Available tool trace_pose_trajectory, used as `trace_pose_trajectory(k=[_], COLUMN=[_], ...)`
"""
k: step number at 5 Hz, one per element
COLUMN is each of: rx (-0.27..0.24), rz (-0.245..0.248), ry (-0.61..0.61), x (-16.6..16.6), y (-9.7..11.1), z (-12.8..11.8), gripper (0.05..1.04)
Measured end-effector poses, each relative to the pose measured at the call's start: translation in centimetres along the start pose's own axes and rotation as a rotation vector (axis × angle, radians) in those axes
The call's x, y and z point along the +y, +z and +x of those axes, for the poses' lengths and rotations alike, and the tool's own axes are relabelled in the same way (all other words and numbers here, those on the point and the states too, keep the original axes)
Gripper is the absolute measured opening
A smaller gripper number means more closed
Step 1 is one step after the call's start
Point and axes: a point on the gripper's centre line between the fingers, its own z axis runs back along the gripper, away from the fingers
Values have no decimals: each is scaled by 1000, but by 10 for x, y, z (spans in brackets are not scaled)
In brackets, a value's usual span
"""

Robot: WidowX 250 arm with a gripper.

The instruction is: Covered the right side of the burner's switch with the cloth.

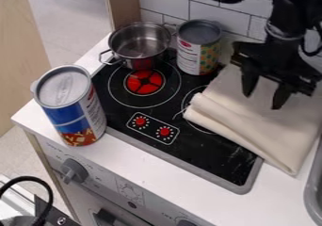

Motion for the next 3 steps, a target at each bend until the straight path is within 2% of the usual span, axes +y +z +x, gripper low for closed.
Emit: trace_pose_trajectory(k=[1, 2, 3], rx=[2, 9, -4], rz=[20, 11, 3], ry=[21, 35, 48], x=[-5, -9, -11], y=[-7, -15, -19], z=[3, 6, 8], gripper=[912, 1007, 1000])
